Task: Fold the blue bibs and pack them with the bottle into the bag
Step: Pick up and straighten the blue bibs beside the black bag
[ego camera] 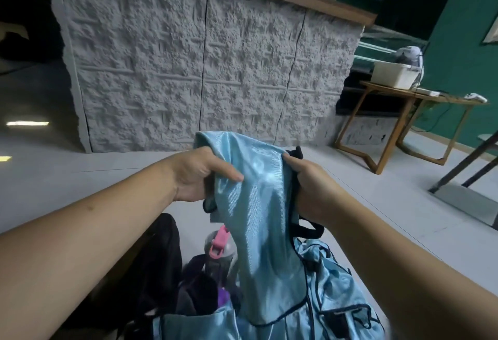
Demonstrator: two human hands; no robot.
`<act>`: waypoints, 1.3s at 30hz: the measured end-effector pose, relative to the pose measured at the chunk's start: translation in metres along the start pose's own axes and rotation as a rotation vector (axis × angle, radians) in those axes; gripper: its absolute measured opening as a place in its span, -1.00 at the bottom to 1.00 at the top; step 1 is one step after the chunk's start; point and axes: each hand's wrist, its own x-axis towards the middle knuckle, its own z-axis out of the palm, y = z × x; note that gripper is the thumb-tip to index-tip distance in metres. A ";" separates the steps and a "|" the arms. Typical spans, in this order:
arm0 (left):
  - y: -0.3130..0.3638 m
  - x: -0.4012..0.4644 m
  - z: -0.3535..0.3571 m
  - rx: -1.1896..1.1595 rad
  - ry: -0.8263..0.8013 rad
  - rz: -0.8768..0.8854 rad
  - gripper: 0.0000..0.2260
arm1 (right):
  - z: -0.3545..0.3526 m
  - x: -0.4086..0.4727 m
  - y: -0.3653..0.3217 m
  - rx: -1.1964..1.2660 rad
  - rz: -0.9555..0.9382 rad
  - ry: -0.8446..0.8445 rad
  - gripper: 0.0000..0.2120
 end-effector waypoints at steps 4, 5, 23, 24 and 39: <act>0.003 0.004 0.005 0.125 0.194 -0.074 -0.66 | -0.009 -0.002 -0.007 -0.067 -0.069 -0.058 -0.71; 0.006 0.003 0.007 0.144 0.224 -0.081 -0.66 | -0.012 -0.002 -0.009 -0.076 -0.095 -0.052 -0.72; 0.016 0.006 0.021 0.730 0.615 0.087 -0.25 | -0.011 -0.009 -0.021 -0.987 -0.290 0.029 -0.59; 0.015 0.006 0.022 0.730 0.604 0.080 -0.39 | -0.009 -0.010 -0.021 -1.100 -0.256 0.021 -0.48; -0.002 -0.012 0.006 0.851 0.248 -0.151 -0.66 | -0.016 -0.014 -0.005 -1.112 -0.181 -0.031 -0.80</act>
